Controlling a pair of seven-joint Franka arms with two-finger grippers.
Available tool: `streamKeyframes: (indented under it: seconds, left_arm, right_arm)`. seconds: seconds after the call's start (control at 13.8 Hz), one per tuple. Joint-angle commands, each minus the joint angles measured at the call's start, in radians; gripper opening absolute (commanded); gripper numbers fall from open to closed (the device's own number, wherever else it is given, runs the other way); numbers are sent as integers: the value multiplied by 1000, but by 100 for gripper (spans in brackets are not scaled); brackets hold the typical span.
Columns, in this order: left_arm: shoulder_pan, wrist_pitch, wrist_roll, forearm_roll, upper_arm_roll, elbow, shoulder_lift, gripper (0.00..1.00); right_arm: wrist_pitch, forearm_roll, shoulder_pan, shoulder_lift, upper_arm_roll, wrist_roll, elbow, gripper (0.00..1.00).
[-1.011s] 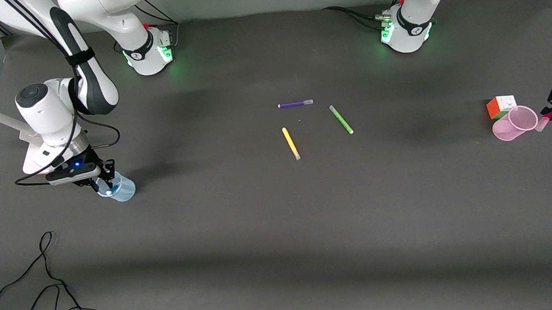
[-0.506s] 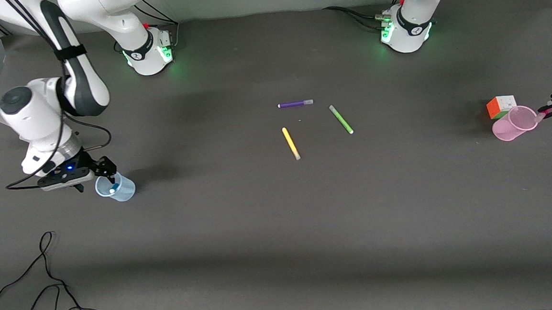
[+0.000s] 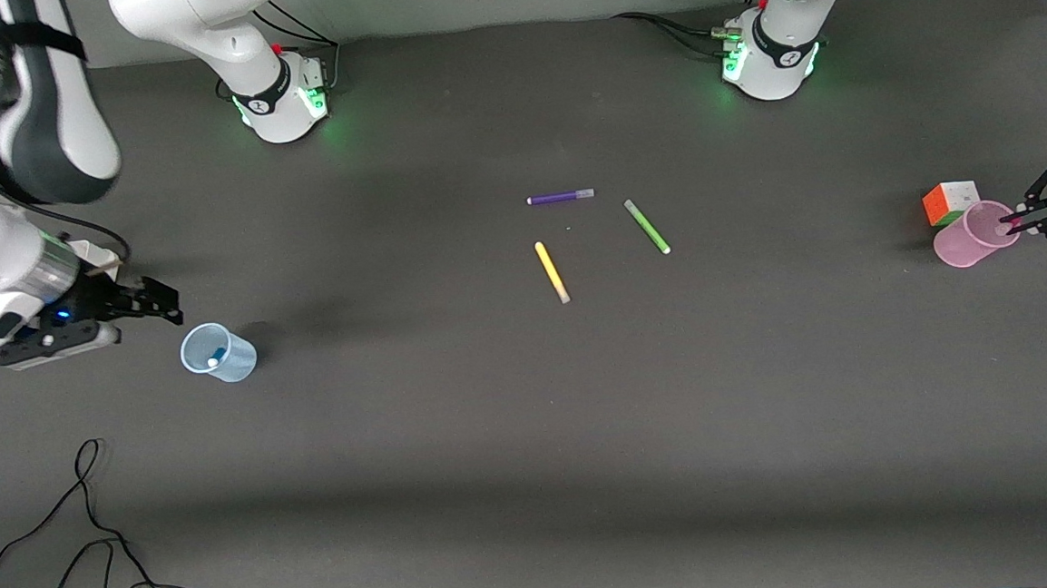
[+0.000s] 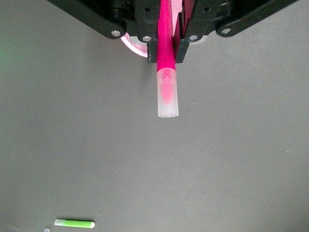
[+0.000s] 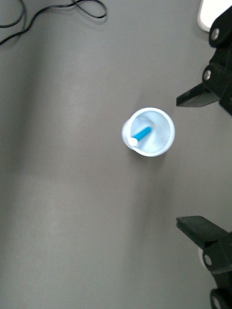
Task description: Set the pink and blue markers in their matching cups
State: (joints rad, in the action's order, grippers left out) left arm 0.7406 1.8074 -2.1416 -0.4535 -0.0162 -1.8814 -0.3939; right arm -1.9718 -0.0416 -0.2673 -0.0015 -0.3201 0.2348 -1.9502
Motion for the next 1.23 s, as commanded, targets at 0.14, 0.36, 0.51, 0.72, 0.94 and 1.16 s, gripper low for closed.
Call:
streamKeyframes:
  seconds: [0.14, 0.36, 0.51, 0.72, 0.94, 1.16]
  left_arm:
    - [22, -42, -60, -65, -13, 22, -39, 0]
    - [40, -85, -86, -105, -14, 22, -60, 0]
    - [40, -83, -98, -105, -14, 36, -69, 70]
    - [40, -88, -104, -106, -14, 44, -79, 100]
    - [37, -91, -83, -109, -14, 51, -63, 100]
    - [20, -129, 127, -91, -19, 64, 1, 100]
  right_arm:
    - [249, 0, 2, -106, 48, -146, 96, 100]
    - [361, 2, 113, -199, 177, -202, 94, 100]
    - [373, 14, 132, -224, 197, -203, 90, 100]
    - [347, 20, 123, -215, 193, -204, 86, 100]
    - [326, 20, 122, -207, 190, -204, 77, 100]
    - [321, 20, 112, -207, 190, -204, 80, 100]
